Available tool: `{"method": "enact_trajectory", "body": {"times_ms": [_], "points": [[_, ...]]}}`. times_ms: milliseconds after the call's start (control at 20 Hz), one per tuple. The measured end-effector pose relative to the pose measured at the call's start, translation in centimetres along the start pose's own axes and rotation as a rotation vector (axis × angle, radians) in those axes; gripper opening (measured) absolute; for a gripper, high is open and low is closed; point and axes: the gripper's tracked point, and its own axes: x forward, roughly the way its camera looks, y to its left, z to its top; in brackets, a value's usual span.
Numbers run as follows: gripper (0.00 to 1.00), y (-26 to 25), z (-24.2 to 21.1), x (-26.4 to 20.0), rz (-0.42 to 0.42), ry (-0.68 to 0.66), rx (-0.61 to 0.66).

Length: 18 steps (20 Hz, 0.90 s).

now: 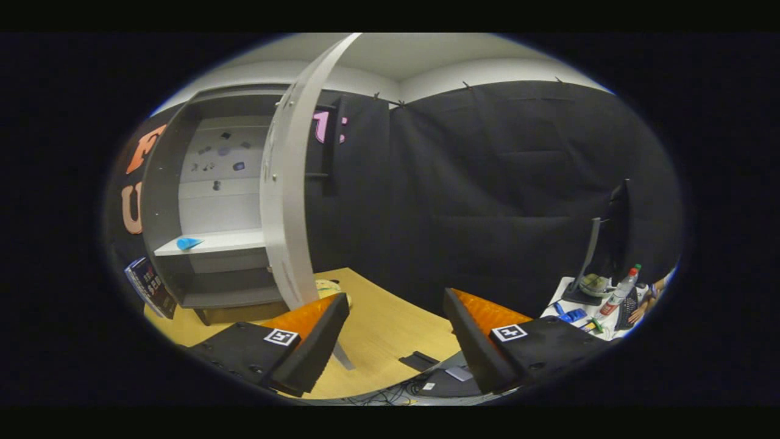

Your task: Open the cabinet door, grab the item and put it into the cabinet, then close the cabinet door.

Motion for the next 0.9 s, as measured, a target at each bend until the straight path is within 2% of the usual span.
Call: {"method": "enact_trajectory", "body": {"times_ms": [150, 200, 400, 700, 900], "points": [[0.97, 0.0, -0.6, 1.5, -0.008, 0.014, -0.012], [0.94, 0.2, -0.5, 1.6, 0.0, 0.006, -0.013], [0.92, 1.3, -0.7, 1.3, 0.052, 0.008, 0.018], [0.92, 6.6, -1.6, -1.4, 0.18, 0.027, 0.05], [0.93, 13.1, -2.5, -3.6, 0.321, 0.052, 0.044]]}}
